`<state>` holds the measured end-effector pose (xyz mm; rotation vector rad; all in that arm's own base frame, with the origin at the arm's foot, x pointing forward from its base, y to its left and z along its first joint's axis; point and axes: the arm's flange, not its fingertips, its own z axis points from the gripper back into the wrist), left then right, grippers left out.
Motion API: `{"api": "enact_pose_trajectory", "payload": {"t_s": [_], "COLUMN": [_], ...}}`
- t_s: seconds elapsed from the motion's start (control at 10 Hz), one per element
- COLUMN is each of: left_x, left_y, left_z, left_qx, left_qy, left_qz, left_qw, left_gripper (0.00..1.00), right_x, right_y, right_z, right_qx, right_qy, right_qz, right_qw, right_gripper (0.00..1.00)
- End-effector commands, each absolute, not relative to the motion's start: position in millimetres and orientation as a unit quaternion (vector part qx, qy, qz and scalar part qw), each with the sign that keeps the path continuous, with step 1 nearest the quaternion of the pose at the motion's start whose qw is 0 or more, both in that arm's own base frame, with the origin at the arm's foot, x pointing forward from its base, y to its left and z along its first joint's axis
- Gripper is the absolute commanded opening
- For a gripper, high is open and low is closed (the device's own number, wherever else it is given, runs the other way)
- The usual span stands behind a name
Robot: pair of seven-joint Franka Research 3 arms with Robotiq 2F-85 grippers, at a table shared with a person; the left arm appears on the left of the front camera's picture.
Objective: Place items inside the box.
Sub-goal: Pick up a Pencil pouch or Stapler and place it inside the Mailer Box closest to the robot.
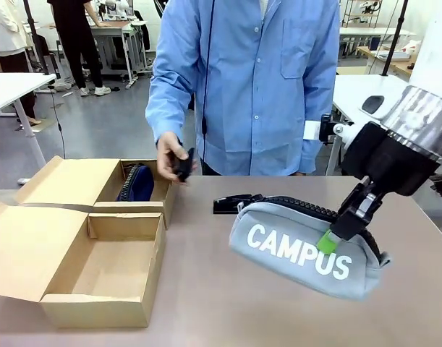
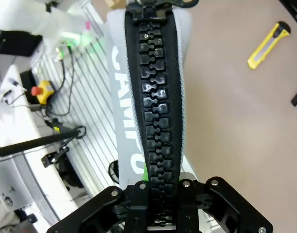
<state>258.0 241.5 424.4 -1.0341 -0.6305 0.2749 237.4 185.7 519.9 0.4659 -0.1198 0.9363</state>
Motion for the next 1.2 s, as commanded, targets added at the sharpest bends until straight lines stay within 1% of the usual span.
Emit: {"api": "enact_pose_trajectory", "payload": {"t_s": [0.0,0.1,0.3,0.4,0.5,0.6,0.7,0.8,0.9,1.0,1.1], "left_x": [258,258,258,258,258,258,258,258,258,258,258], "left_y": [242,242,242,242,242,242,242,242,242,242,242], "left_z": [424,424,424,424,424,424,424,424,424,424,424], "left_qx": [-0.489,-0.489,-0.489,-0.489,-0.489,-0.489,-0.489,-0.489,-0.489,-0.489,-0.489], "left_qy": [-0.309,-0.309,-0.309,-0.309,-0.309,-0.309,-0.309,-0.309,-0.309,-0.309,-0.309], "left_qz": [0.122,0.122,0.122,0.122,0.122,0.122,0.122,0.122,0.122,0.122,0.122], "left_qw": [0.807,0.807,0.807,0.807,0.807,0.807,0.807,0.807,0.807,0.807,0.807], "left_gripper": [1.00,1.00,1.00,1.00,1.00,1.00,1.00,1.00,1.00,1.00,1.00], "right_x": [239,237,234,231,228,223,221,221,228,245,266], "right_y": [177,186,204,212,225,264,310,354,384,415,449], "right_z": [522,520,525,524,526,525,521,514,509,506,496], "right_qx": [0.234,0.222,0.249,0.241,0.258,0.282,0.311,0.318,0.303,0.311,0.313], "right_qy": [-0.062,-0.057,-0.054,-0.046,-0.045,-0.041,-0.050,-0.057,-0.093,-0.120,-0.135], "right_qz": [0.460,0.447,0.385,0.369,0.349,0.289,0.246,0.197,0.150,0.077,0.025], "right_qw": [0.854,0.865,0.887,0.896,0.900,0.914,0.917,0.926,0.937,0.940,0.940], "right_gripper": [0.07,0.07,0.07,0.07,0.07,0.07,0.07,0.07,0.07,0.07,0.07]}}
